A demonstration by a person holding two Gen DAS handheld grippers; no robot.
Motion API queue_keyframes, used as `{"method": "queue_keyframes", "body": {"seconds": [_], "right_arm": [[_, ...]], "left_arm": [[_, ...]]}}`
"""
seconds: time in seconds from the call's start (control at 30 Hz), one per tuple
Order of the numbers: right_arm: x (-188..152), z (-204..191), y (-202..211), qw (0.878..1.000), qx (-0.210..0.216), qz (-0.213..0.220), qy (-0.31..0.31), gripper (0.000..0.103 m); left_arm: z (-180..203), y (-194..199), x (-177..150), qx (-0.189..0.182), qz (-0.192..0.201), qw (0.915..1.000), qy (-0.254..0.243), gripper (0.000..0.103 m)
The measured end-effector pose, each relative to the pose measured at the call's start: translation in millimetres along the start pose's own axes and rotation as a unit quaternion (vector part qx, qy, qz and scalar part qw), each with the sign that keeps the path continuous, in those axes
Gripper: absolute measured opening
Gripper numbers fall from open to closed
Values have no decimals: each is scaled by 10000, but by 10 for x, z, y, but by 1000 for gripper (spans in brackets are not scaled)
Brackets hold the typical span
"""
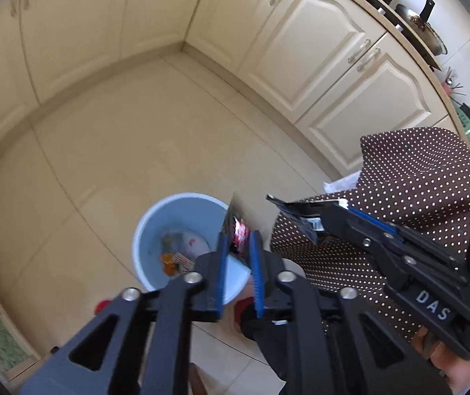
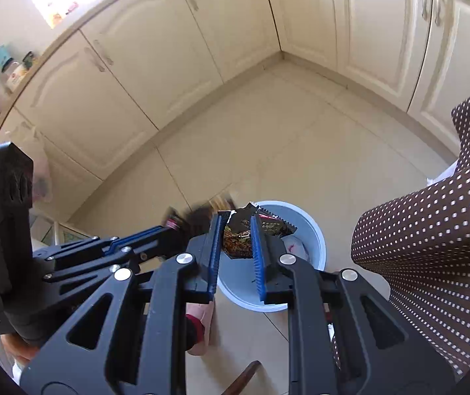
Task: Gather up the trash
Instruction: 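Open the left tool over the bucket, then open the right tool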
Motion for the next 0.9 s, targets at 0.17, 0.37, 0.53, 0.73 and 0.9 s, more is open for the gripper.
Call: {"method": "queue_keyframes", "body": {"seconds": [0.17,0.37,0.53,0.73,0.9], "right_arm": [[-13,63,-225,9998,-65,-168,-117,18],[-19,97,-292,9995,-55,-268,-151,18],[48,65,-374,9994,-24,-306,-150,18],[48,99,-389,9994,14,-294,-160,18],[65,67,-363,9996,51,-229,-155,19]], "left_arm": [[-62,-143,21,30,-60,9998,162,45],[-59,-259,-5,178,-187,9995,163,45],[-96,-232,-36,233,-186,9994,161,45],[-149,-205,-61,269,-160,9993,195,45],[-182,-191,-60,310,-120,9991,279,45]]}}
Point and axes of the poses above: each gripper's, at about its wrist camera, not at the fingertips, and y roughly against the way its jaws point, z to its right, x to its top, the point moved 1 cm from there along -y, roughly the way its jaws point, and after that the axes turned 5 degrees about -y, right-handed, at the moved point
